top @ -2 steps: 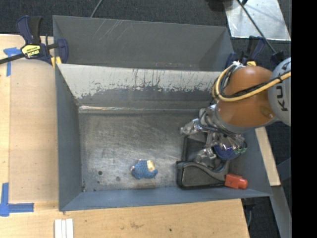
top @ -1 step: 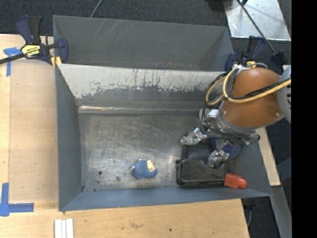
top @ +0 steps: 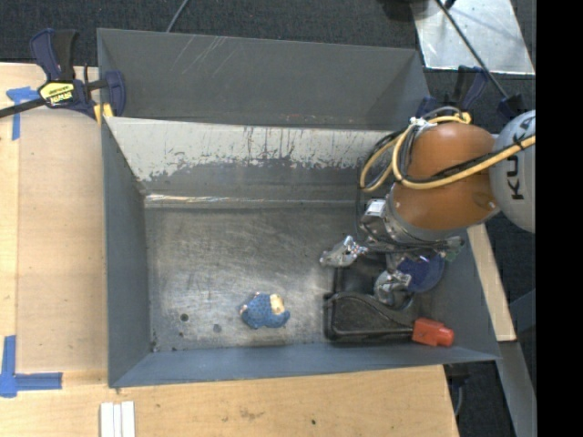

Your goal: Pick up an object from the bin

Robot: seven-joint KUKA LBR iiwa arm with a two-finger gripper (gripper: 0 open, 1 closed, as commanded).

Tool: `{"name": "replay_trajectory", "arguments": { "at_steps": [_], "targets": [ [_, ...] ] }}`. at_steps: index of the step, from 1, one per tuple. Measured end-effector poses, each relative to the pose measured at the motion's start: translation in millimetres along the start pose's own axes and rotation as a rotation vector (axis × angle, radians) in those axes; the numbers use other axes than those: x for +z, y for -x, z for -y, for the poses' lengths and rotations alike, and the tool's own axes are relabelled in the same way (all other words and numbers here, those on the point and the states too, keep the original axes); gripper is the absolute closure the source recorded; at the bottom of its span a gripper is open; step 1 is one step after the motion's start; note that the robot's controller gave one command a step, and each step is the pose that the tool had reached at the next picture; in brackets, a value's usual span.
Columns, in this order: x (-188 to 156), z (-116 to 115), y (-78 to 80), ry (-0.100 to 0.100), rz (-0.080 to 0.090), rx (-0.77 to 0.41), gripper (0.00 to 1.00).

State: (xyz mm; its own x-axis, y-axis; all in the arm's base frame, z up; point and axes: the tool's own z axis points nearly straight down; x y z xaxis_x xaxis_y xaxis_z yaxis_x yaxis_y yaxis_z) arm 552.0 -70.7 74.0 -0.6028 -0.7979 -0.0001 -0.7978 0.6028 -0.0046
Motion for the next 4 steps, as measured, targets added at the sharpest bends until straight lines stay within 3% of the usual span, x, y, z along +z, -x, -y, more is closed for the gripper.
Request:
{"name": "replay_trajectory", "arguments": {
  "at_steps": [1, 2, 3, 4],
  "targets": [
    [-3, 1, 4.5, -0.009, 0.013, 0.002, 1.00],
    [-199, 14, -30.9, -0.005, 0.004, -0.150, 1.00],
    [-74, -19, -55.0, 0.010, -0.002, 0.043, 1.00],
    [-145, -16, -32.1, -0.004, 0.006, -0.017, 1.00]
  ]
}}
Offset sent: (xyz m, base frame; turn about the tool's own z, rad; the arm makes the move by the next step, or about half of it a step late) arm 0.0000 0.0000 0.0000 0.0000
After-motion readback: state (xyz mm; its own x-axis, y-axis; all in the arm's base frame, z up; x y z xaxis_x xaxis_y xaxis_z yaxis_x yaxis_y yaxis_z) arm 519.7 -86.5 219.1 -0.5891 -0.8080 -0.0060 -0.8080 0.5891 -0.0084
